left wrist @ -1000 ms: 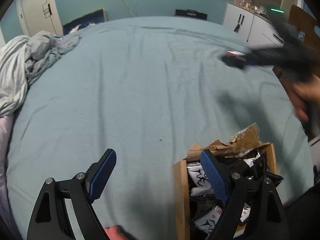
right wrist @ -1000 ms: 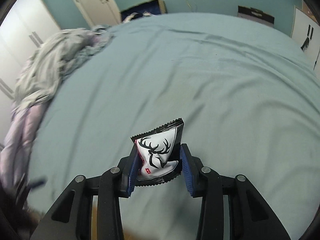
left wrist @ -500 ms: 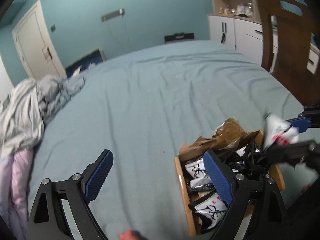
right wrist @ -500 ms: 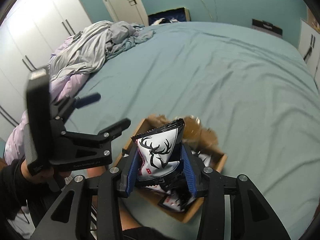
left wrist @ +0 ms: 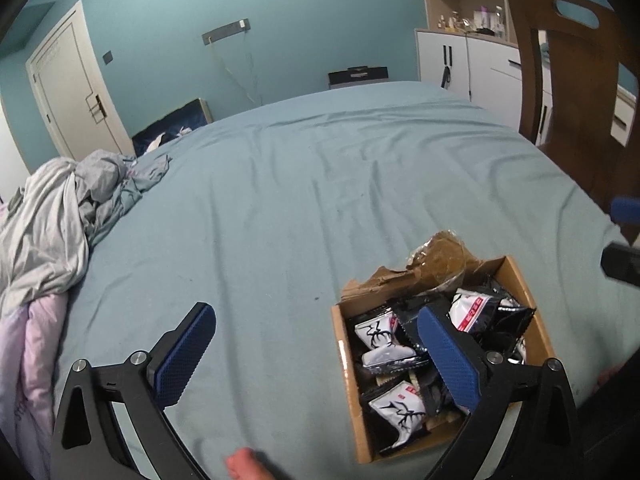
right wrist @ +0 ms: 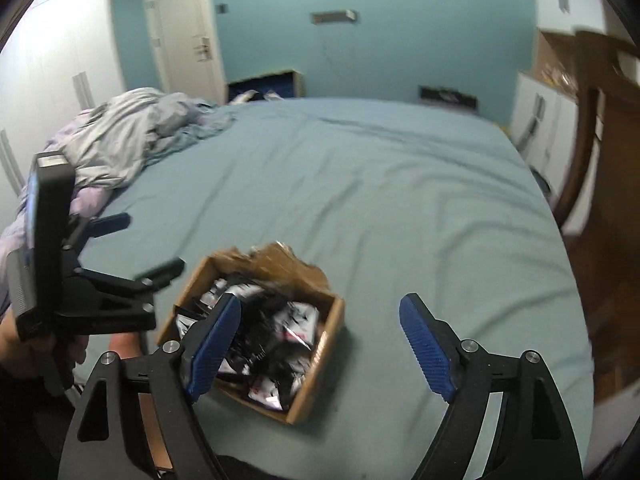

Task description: Organize snacks

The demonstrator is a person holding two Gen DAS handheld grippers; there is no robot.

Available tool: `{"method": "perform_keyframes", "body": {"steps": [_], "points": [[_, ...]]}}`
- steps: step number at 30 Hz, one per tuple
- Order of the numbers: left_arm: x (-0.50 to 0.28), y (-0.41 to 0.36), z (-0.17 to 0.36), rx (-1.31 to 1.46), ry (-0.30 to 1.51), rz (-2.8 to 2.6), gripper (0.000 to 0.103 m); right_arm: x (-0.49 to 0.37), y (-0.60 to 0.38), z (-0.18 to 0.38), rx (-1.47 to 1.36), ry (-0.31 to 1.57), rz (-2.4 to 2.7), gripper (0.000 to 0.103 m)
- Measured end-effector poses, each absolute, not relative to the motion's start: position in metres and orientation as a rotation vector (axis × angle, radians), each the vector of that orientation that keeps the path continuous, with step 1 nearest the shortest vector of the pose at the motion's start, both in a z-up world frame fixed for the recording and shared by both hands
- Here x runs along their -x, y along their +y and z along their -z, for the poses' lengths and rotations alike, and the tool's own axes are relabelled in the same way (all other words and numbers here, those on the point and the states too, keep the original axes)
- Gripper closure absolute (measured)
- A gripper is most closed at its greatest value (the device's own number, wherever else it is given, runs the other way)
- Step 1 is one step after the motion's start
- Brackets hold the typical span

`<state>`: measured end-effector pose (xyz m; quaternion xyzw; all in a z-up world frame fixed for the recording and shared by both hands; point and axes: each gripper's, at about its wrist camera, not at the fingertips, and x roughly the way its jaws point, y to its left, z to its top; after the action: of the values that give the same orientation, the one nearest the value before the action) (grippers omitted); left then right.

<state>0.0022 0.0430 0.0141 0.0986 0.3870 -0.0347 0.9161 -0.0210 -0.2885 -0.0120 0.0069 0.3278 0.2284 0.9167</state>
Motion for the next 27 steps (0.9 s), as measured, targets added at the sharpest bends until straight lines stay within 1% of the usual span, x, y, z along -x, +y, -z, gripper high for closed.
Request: {"method": "perform_keyframes", "body": {"steps": [6,12,21,27], "points": [[-0.008,0.044,-0.007,-0.210,0.833,0.060,0.000,0.013,-0.271,0.024,-0.025,0.721,-0.459,0.021],[-0.010,0.037,-0.004,-0.260,0.839,0.061,0.000,-0.016,-0.266,0.027,-0.022,0.843,-0.515,0.021],[-0.014,0.027,0.002,-0.286,0.858,0.088,0.000,-0.031,-0.277,0.024,-0.070,0.860,-0.496,0.021],[-0.015,0.029,0.005,-0.290,0.882,0.077,0.000,-0.030,-0.280,0.031,-0.082,0.918,-0.450,0.021]]}}
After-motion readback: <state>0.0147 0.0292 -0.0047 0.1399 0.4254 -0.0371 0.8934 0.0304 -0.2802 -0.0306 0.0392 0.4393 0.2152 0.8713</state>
